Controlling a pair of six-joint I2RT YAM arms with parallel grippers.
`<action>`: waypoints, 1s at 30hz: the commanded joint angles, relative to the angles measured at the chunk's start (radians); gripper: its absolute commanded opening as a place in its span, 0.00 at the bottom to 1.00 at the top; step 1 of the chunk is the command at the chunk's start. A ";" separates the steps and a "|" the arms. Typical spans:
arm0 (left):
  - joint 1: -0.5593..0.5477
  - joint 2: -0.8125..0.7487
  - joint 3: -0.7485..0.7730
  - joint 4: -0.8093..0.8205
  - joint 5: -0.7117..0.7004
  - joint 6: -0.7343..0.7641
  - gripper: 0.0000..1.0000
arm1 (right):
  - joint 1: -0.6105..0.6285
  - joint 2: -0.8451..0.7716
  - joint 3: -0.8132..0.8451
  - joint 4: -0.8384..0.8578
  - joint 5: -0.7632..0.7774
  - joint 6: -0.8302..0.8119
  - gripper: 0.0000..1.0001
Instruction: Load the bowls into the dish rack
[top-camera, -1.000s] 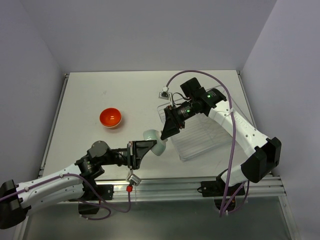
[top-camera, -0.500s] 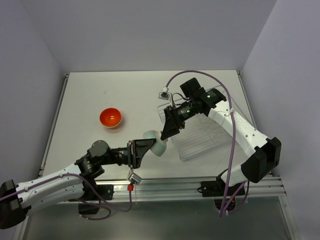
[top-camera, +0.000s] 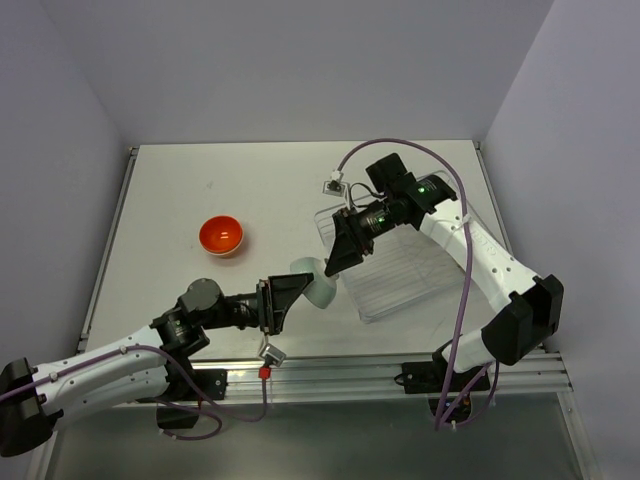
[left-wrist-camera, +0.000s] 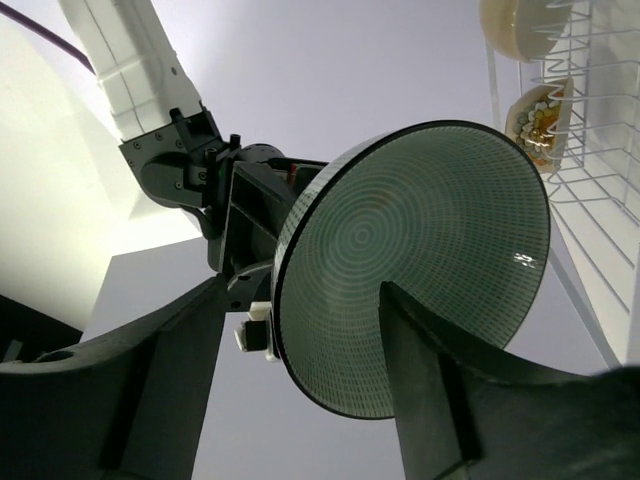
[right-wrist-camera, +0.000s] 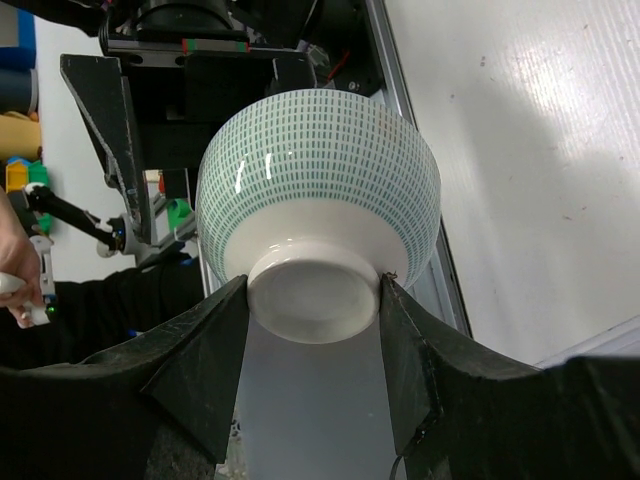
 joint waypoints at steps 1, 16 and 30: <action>-0.002 -0.001 0.052 -0.019 -0.007 0.017 0.69 | -0.018 -0.034 0.038 -0.014 -0.050 -0.022 0.00; -0.002 -0.014 0.052 -0.064 -0.039 -0.024 0.83 | -0.118 -0.011 0.072 -0.033 -0.051 -0.026 0.00; -0.002 -0.002 0.069 -0.049 -0.113 -0.125 0.99 | -0.219 0.009 0.138 -0.028 0.203 -0.031 0.00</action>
